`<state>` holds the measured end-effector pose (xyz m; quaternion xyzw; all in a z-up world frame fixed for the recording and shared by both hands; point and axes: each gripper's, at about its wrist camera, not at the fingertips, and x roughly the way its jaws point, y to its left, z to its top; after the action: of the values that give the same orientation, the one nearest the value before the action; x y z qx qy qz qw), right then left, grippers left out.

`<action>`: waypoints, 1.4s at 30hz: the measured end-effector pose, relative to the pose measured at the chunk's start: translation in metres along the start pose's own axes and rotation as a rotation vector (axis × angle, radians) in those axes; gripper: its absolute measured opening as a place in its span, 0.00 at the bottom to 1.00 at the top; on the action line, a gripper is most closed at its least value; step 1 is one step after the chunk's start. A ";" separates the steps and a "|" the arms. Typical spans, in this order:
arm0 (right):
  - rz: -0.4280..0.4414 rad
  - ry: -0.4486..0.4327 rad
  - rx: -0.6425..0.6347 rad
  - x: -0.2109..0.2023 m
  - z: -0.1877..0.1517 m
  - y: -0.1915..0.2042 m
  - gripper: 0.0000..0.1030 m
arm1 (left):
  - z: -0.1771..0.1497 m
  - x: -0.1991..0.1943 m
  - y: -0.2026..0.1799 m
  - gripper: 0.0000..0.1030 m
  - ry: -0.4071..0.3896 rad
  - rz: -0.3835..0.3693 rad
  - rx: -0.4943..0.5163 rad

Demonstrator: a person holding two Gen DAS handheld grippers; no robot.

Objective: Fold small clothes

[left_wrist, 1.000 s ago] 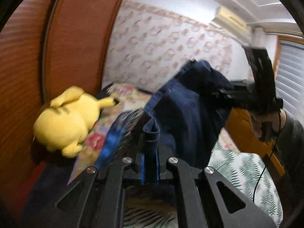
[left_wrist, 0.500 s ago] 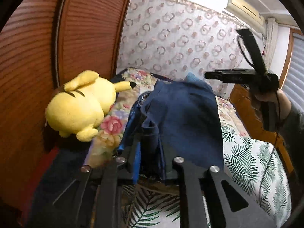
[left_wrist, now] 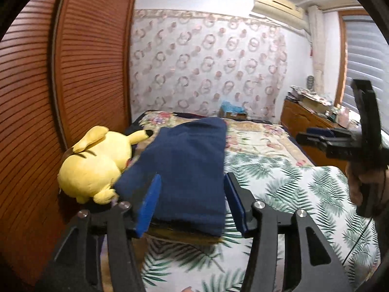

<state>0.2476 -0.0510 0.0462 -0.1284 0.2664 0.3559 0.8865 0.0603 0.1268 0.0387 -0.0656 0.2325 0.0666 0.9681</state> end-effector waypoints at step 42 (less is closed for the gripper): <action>-0.279 -0.223 0.252 -0.219 -0.115 -0.028 0.80 | 0.007 -0.052 -0.135 0.52 -0.043 -0.105 0.116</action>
<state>0.0913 -0.2417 0.0760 -0.0122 0.1889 0.2059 0.9601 0.0386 -0.0102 0.0816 -0.0201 0.2115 0.0037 0.9772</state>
